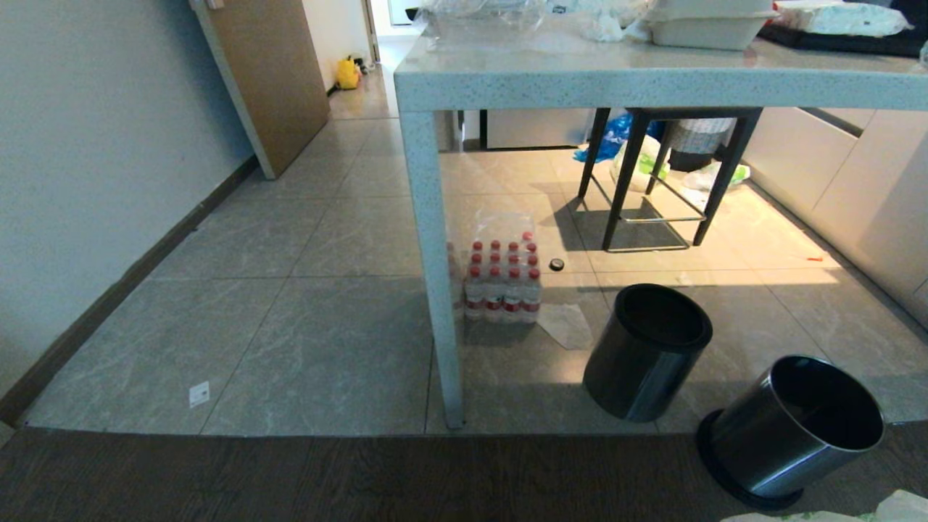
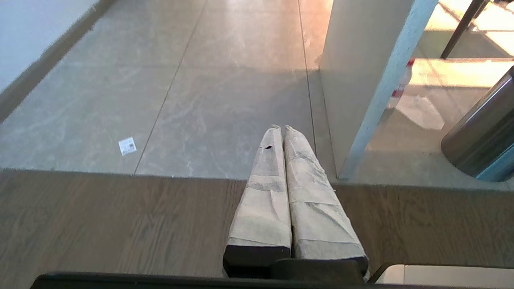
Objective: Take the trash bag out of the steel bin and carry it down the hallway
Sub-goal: Put the trash bag at the door
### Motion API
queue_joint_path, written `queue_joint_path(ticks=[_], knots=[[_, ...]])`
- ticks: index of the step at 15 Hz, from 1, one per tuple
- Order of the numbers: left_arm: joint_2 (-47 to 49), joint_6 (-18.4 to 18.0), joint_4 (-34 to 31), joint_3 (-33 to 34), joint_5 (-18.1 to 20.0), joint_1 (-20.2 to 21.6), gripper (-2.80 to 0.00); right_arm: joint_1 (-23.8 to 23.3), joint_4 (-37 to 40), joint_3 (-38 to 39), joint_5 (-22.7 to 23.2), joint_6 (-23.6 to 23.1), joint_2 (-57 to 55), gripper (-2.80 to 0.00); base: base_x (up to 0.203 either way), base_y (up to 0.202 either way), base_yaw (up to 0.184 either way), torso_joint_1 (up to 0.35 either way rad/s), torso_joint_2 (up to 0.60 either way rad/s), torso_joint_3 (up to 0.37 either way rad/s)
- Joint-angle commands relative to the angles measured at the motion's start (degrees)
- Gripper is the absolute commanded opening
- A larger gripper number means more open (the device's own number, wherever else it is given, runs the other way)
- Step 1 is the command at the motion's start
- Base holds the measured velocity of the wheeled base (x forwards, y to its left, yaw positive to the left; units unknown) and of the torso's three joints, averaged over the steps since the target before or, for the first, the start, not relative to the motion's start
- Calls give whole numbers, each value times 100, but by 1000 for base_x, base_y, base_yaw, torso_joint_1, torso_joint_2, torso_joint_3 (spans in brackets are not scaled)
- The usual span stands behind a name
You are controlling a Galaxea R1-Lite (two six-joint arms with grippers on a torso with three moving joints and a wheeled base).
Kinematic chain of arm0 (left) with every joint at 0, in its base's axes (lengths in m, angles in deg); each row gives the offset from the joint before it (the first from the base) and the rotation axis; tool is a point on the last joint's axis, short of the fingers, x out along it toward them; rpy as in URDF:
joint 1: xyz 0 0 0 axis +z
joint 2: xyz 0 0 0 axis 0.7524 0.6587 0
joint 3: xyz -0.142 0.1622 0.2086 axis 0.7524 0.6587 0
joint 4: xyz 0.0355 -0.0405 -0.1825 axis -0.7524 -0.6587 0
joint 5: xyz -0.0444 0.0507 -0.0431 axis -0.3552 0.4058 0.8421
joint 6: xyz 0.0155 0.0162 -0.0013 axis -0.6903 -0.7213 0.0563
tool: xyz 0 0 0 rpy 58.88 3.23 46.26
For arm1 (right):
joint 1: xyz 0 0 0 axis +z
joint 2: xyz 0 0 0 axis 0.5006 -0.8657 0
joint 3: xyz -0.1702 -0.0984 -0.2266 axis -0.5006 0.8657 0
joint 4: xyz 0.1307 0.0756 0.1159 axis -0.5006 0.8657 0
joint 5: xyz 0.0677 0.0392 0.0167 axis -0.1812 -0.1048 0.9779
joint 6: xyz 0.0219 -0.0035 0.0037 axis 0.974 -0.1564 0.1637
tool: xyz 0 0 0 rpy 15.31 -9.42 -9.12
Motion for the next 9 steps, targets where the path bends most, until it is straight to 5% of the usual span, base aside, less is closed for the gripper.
queue_joint_path(ticks=[1,9], knots=[[-2,0,0,0,-4,0,-280,0,0,0,2,-6,-1,-280,0,0,0,7,-1,207],[-2,0,0,0,-4,0,-280,0,0,0,7,-6,-2,-280,0,0,0,0,0,203]])
